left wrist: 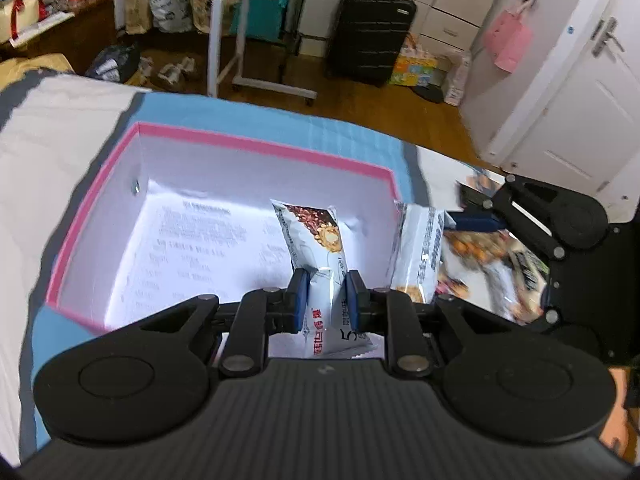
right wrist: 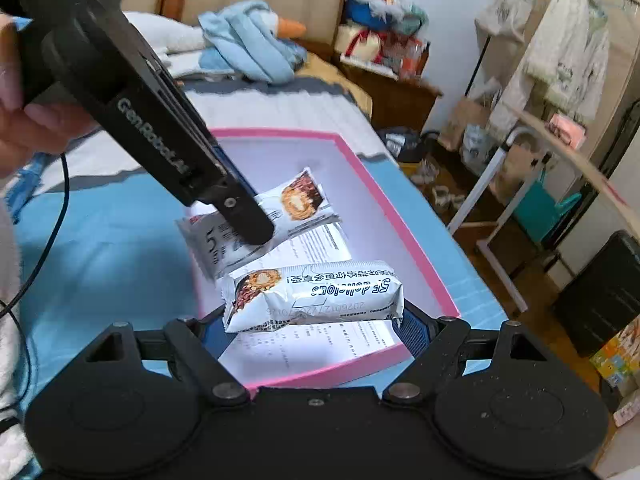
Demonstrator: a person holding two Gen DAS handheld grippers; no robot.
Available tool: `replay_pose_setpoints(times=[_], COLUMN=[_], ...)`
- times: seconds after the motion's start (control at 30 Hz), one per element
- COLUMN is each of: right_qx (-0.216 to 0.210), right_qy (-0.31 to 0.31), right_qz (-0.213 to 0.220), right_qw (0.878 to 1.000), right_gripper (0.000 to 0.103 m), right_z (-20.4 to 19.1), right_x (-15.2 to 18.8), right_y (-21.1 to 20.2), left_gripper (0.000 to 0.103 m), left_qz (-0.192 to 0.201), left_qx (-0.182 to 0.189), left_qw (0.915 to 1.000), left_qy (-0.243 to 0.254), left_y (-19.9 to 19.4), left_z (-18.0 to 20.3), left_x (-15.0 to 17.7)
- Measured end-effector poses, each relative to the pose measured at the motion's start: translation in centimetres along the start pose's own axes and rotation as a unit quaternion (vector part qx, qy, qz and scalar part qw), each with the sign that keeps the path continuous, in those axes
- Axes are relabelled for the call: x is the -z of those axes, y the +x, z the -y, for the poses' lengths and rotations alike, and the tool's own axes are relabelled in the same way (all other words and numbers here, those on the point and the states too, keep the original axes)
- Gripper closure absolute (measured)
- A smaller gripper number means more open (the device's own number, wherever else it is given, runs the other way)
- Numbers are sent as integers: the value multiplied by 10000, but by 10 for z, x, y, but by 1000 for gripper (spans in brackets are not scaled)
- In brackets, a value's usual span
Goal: Organize snacks
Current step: 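Carry both held white bars over the pink box with both grippers, then open both grippers to drop the white bars into the pink box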
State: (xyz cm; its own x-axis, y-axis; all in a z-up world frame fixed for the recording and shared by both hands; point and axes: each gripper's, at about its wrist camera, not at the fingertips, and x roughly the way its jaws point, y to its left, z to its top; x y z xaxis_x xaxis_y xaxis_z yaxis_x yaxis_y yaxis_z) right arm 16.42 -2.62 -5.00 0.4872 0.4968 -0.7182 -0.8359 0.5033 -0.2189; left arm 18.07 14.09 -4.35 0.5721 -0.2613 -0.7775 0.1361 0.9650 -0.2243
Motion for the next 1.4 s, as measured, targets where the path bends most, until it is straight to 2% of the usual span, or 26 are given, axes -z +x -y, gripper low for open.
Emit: replay_pose_setpoints(times=[0.07,0.2,0.3,0.4,0.6,0.7,0.73,0.83,0.93,1.03,1.13,1.3,1.4], right_qx=[-58,-170,-329,-329,-91,169,272,480,609,568,551,779,771], right_qy=[-121,-393,-456,-615,-761,-834,-847,-759,-529,80,726,1060,1280], right_qz=[-137,-442,-624,-774,-1080,-1099,-1062,-930,-662,-256,67,211,460], right_qw=[9998,9981,9965,9946,9912,9903,9904,9916,9945,9980,9958,9911,9877], right_gripper=[18,18,18,17,15,9,6,4,4,4,4,3,3], right_z=[5,14,17,14,12,12,12,12,14,25,35,47,54], right_x=[-3,-8,-9,-9,-8,-8,-8,-6,-3,6,21,32,41], right_y=[12,37,55,73,92,90,88,74,51,17,-22,-84,-117], left_gripper=[84,84,84,84,84,80,75,62,61,60,55,55,55], left_qz=[-95,-314,-230,-200,-169,-187,-187,-160,-222,-67,301,649,727], left_qx=[-85,66,-36,-14,-421,-521,-543,-382,-342,-258,50,-88,47], left_qw=[9999,9995,9996,9998,9987,9978,9978,9990,9991,9993,9980,9908,9903], left_qy=[66,37,174,97,250,360,320,137,75,271,548,1186,1185], left_y=[18,44,57,70,97,104,105,101,91,70,44,7,-14], left_z=[-2,-12,-14,-18,-17,-17,-18,-21,-18,-7,2,36,61], left_x=[-8,-20,-25,-28,-34,-37,-37,-35,-32,-25,-14,-2,1])
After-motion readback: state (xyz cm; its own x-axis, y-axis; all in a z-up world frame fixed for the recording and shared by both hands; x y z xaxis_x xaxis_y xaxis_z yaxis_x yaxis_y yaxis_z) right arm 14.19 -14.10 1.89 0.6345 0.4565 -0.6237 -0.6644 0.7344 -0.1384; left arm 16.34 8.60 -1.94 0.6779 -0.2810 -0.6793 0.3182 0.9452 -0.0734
